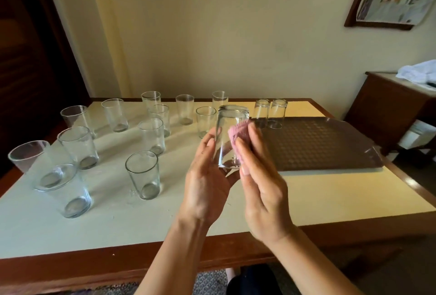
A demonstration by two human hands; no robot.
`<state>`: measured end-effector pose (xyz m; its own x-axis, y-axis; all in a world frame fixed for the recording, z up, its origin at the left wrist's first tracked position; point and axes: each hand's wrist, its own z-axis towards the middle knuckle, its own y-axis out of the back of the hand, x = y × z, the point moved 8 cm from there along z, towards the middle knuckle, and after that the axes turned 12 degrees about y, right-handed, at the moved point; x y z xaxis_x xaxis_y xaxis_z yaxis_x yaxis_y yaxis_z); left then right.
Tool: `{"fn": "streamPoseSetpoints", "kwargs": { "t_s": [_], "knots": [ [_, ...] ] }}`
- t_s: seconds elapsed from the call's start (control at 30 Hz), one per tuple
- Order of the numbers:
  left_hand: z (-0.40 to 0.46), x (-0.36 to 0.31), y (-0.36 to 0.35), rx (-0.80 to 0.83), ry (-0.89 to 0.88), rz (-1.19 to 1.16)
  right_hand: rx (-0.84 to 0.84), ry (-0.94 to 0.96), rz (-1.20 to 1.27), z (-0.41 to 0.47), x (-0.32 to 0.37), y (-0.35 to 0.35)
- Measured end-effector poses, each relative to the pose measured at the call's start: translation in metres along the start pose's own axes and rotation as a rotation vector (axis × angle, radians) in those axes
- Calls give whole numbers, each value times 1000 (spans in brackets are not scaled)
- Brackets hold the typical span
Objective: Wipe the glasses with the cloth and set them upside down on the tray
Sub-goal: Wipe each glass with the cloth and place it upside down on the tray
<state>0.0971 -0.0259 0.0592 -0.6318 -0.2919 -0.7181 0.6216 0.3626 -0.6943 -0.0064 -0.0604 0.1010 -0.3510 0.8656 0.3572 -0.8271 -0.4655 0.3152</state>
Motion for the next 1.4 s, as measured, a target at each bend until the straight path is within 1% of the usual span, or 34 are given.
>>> {"fn": "streamPoseSetpoints", "kwargs": {
  "t_s": [0.07,0.13,0.3,0.5,0.57,0.63,0.73,0.8,0.9,1.0,1.1,1.2,1.3,1.4],
  "knots": [
    [1,-6,2,0,-13,-22,10,0,17,-20,8,-5],
    [1,-5,6,-13,-7,-12,-7,1,39,-22,10,-3],
    [-3,5,-11,104,-9,23,-51,16,9,19,0,11],
    [2,-3,-5,36,4,-100,-45,-21,109,-20,7,0],
    [2,1,-2,15,19,-58,-49,-5,125,-14,6,2],
    [2,4,-5,35,7,0,-63,-22,133,6,-1,10],
    [0,3,-12,75,0,15,-84,-62,156,22,-8,17],
    [0,-3,-14,70,-38,60,-78,-88,236,11,-4,9],
    [0,-16,-6,-30,-160,138,-63,-123,315,-19,5,-4],
    [-7,-10,-15,26,-167,255,-125,-99,336,-9,2,3],
    [-11,-6,-22,65,-134,253,-160,-122,272,20,-8,16],
    [-10,-19,-20,1,-190,183,-131,-104,233,17,-2,15],
    [-11,-23,-19,-23,-226,253,-94,-53,250,-7,16,1],
    [-13,-11,-21,35,-150,322,-120,-41,243,1,11,8]
  ]
}}
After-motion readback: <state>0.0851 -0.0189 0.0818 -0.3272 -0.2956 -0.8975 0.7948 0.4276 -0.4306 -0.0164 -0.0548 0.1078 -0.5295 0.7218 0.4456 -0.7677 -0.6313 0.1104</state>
